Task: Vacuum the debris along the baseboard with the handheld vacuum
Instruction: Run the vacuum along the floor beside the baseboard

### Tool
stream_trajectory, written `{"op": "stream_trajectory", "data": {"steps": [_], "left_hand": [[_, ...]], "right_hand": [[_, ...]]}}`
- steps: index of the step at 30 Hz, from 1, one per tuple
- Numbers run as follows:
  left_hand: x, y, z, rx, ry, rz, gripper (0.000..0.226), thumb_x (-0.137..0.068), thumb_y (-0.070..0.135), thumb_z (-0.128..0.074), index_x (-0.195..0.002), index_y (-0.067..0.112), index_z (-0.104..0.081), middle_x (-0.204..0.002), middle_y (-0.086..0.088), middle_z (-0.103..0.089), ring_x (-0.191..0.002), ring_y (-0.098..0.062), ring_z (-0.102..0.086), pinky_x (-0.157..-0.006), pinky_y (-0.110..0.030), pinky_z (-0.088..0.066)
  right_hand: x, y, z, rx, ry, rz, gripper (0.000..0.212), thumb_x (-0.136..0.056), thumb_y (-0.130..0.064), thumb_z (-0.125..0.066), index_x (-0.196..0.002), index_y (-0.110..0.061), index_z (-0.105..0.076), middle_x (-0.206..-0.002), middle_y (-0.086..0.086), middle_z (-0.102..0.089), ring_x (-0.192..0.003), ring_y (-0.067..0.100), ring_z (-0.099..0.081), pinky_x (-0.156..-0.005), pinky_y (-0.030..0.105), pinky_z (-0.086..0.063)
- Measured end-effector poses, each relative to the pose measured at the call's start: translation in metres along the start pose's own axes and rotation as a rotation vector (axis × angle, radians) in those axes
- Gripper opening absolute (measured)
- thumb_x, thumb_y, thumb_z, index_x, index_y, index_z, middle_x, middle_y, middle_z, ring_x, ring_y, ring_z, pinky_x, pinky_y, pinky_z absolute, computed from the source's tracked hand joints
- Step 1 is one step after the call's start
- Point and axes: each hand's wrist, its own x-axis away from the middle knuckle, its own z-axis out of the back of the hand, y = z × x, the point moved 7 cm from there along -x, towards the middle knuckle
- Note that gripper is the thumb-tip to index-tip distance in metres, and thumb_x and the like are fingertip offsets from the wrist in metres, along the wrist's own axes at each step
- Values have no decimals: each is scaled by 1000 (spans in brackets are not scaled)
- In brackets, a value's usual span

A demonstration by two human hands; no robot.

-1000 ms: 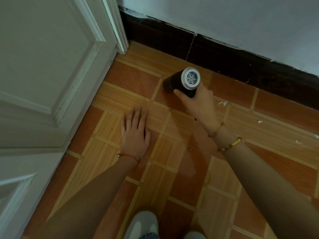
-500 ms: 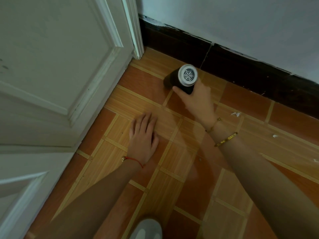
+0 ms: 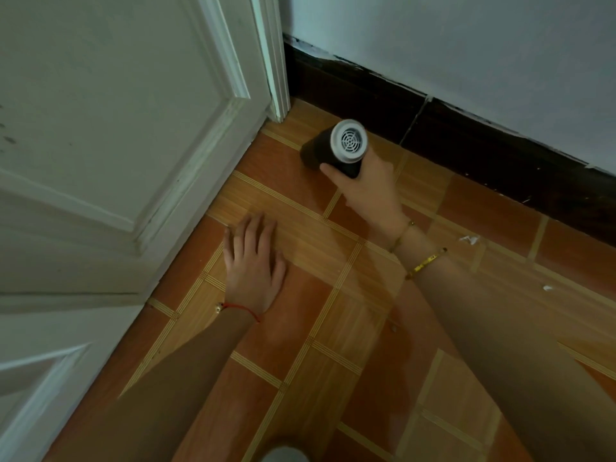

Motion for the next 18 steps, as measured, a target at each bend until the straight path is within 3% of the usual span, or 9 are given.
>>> {"op": "stream_trajectory", "data": {"steps": [5,11,14,18], "left_hand": [[-1,0,1,-19,3,6,53,-98,35,-43,-145,13,-45,-154,-10,-40,-147,-30,-29,-121,-58,-16],[-2,1,2,-24,13,-1,54,-97,36,-43,-145,12,-45,-153,-9,-41,-147,-31,-30,-120,-58,-17],[-1,0,3,-20,27,-5,54,-97,35,-45,-146,13,-45,-153,-9,-41,-147,-31,-30,-120,-58,-17],[-2,1,2,-15,27,-4,54,-96,34,-46,-146,13,-45,-153,-9,-42,-147,-30,-30,-121,-58,-17]], "right_hand": [[-34,-3,9,70,84,14,70,-82,-47,-70,-139,-18,-44,-128,1,-63,-115,18,-60,-92,30,-51],[-50,-24,-26,0,-23,77,70,-81,-45,-73,-138,-16,-45,-127,2,-63,-114,18,-60,-93,31,-51],[-45,-28,-48,-69,-134,100,71,-78,-45,-75,-138,-18,-46,-121,2,-66,-103,21,-66,-82,42,-58],[-48,-25,-43,-50,-85,101,69,-79,-46,-74,-137,-18,-48,-119,2,-67,-101,21,-67,-80,40,-59]]}}
